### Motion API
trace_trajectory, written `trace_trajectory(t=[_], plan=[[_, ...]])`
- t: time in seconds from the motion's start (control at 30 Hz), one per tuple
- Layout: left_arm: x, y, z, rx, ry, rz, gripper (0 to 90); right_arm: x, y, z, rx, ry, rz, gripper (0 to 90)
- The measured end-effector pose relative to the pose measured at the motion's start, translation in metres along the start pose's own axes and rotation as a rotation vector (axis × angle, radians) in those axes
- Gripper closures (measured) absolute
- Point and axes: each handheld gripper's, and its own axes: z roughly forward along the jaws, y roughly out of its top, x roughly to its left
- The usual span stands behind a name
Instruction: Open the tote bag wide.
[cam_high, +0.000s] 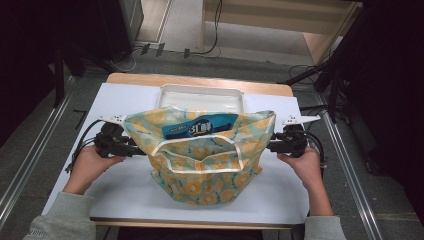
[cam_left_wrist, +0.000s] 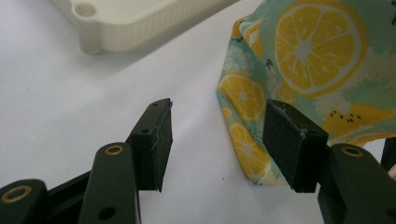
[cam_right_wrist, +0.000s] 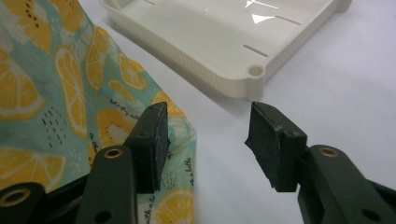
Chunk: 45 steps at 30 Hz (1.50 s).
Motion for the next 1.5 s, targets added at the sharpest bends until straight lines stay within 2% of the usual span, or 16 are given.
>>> trace_trajectory(t=[0.2, 0.37, 0.43, 0.63, 0.73, 0.83, 1.03, 1.2, 1.3, 1.5], plan=[[0.003, 0.002, -0.001, -0.002, -0.028, -0.009, 43.2, 0.0, -0.002, -0.003, 0.016, 0.001, 0.009, 51.8], [0.001, 0.008, -0.003, 0.007, -0.048, 0.004, 43.3, 0.003, 0.006, -0.009, 0.023, 0.015, 0.014, 53.3], [0.0, 0.011, -0.008, -0.006, -0.062, 0.003, 44.4, 0.006, 0.013, -0.015, 0.021, 0.029, 0.008, 55.1], [-0.003, 0.019, -0.018, -0.003, -0.065, 0.0, 47.1, 0.011, 0.025, -0.028, 0.03, 0.039, -0.011, 59.5], [-0.005, 0.025, -0.023, 0.006, -0.062, 0.007, 48.6, 0.012, 0.033, -0.036, 0.025, 0.04, -0.01, 59.4], [-0.008, 0.03, -0.028, 0.025, -0.071, -0.003, 51.6, 0.012, 0.04, -0.043, 0.015, 0.03, -0.021, 57.0], [-0.011, 0.04, -0.04, 0.019, -0.064, 0.021, 51.6, 0.017, 0.059, -0.059, 0.02, 0.026, -0.057, 60.1], [-0.014, 0.046, -0.046, 0.016, -0.062, 0.042, 50.1, 0.021, 0.073, -0.065, 0.032, 0.037, -0.057, 64.2], [-0.015, 0.051, -0.053, 0.001, -0.076, 0.048, 50.1, 0.023, 0.079, -0.069, 0.028, 0.05, -0.051, 67.4], [-0.018, 0.061, -0.062, 0.003, -0.063, 0.057, 50.1, 0.028, 0.092, -0.077, 0.025, 0.046, -0.071, 69.6]])
